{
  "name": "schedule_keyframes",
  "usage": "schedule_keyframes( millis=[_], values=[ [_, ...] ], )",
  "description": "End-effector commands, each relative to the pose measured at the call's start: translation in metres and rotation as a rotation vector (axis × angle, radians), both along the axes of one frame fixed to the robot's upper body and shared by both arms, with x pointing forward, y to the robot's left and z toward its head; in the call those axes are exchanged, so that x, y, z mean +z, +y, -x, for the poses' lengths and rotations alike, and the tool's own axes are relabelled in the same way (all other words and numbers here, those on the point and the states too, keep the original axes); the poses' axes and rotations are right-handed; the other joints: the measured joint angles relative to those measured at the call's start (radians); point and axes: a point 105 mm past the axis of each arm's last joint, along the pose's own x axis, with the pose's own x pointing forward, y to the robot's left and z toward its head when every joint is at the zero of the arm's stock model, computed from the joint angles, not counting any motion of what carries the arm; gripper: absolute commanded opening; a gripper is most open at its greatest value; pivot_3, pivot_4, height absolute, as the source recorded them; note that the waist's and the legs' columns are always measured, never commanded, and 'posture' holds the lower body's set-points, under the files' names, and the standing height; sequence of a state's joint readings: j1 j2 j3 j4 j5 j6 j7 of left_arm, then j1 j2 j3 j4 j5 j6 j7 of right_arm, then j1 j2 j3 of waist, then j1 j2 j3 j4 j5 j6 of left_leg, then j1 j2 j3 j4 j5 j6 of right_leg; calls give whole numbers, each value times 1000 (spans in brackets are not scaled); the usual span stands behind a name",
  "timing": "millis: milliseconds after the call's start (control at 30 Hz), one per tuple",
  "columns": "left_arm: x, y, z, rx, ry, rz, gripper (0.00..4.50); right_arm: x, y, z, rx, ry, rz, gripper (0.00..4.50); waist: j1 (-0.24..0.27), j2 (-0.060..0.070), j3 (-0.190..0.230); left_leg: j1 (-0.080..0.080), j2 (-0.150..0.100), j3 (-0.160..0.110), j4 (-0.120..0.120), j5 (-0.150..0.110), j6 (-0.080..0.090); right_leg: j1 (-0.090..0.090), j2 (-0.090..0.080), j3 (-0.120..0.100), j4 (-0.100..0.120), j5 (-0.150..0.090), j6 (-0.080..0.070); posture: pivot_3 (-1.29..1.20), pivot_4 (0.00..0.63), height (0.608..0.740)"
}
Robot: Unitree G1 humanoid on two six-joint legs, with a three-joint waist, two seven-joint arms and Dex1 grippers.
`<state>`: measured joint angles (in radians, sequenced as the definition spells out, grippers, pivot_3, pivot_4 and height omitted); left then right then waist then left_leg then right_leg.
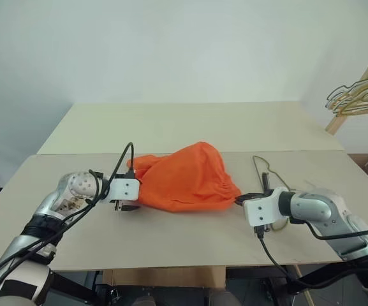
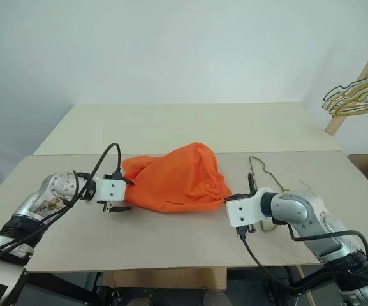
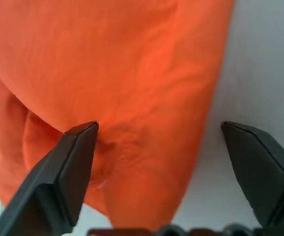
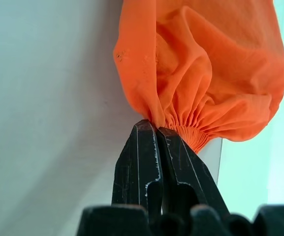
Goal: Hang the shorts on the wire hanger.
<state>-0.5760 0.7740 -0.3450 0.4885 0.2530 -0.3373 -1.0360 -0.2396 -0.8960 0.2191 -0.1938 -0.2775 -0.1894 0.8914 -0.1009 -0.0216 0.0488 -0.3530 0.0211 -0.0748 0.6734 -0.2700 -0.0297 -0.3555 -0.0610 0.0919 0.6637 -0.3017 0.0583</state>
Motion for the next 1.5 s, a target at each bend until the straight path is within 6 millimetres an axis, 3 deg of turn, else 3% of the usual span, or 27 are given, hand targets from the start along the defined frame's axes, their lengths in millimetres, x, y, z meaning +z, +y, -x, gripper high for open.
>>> schedule_keyframes(
  millis=[33, 333, 533, 733, 900, 967, 1033, 1167, 1267, 1367, 1433, 1467, 1500],
  values=[
    [-2, 7, -8, 33, -34, -20, 2918, 16, -1, 0, -1, -43, -20, 0, -1, 0, 0, 0, 0, 0, 0, 0, 0, 0, 0, 0, 0, 0, 0, -142, 0, 740],
    [13, 1, -13, 37, -73, 68, 53, 18, 3, 3, 5, -25, -44, 0, -3, 0, 0, -1, 0, 0, 0, 0, 0, -1, 0, 0, 0, 0, 0, -141, 0, 740],
    [33, 14, 0, -18, -35, 72, 53, 17, 5, 14, 19, 31, -79, 0, -3, 0, 0, -1, 0, 0, 0, 0, 0, -1, 0, 0, 0, 0, 0, -117, 0, 740],
    [50, 37, 43, -161, 110, -7, 53, 14, 4, 48, 67, 184, -110, 0, -2, 1, 0, -2, 1, 1, 0, 0, 1, -1, 0, 0, 0, 0, 0, -105, 0, 740],
    [56, 37, 79, -241, 213, -1, 53, 13, 0, 74, 106, 303, -126, 0, 3, 1, 1, -1, 4, 2, 0, -1, 1, 0, 1, -1, 0, -1, 0, -101, 0, 740],
    [59, 31, 75, -228, 180, 33, 53, 17, 1, 71, 105, 295, -158, 0, 7, 1, 0, 0, 6, 3, 0, -1, 1, 1, 2, -1, 0, -2, 2, -93, 0, 740],
    [67, 21, 57, -193, 79, 93, 53, 29, 7, 56, 67, 250, -245, 0, 10, 1, 0, 1, 7, 4, 1, -1, 1, 2, 3, -1, 0, -4, 5, -93, 0, 740],
    [105, 2, 0, -61, -153, 243, 53, 63, 11, -7, -124, 42, -420, 0, 10, -1, 0, 0, 7, 4, 3, -1, 1, 2, 5, -1, 0, -2, 4, -97, 0, 740],
    [166, -10, -65, 121, -440, 386, 53, 116, 7, -75, -341, -212, -598, 0, 6, -3, 0, -2, 6, 2, 3, -1, 1, 0, 5, -2, -1, 1, -2, -102, 0, 740],
    [217, -18, -104, 275, -668, 454, 53, 171, -2, -128, -537, -473, -737, 0, -3, -3, 0, -4, 2, -1, 3, -1, 1, -4, 3, -1, 0, 1, -2, -106, 0, 740],
    [255, -23, -118, 376, -851, 481, 53, 213, -9, -148, -625, -669, -853, 0, -14, -2, 0, -12, 0, -1, 3, 0, -1, -15, 0, 0, 3, 1, -2, -106, 0, 740],
    [271, -23, -121, 420, -937, 486, 53, 229, -12, -153, -656, -741, -904, 0, -20, -2, 0, -17, -1, -2, 2, 1, -2, -21, -1, 0, 3, 1, -2, -107, 0, 740],
    [298, -22, -121, 491, -1071, 508, 53, 255, -14, -152, -666, -843, -987, 0, -27, -2, 0, -23, -2, -1, 2, 3, -4, -29, -3, 1, 9, 1, -2, -107, 0, 740]
  ],
)
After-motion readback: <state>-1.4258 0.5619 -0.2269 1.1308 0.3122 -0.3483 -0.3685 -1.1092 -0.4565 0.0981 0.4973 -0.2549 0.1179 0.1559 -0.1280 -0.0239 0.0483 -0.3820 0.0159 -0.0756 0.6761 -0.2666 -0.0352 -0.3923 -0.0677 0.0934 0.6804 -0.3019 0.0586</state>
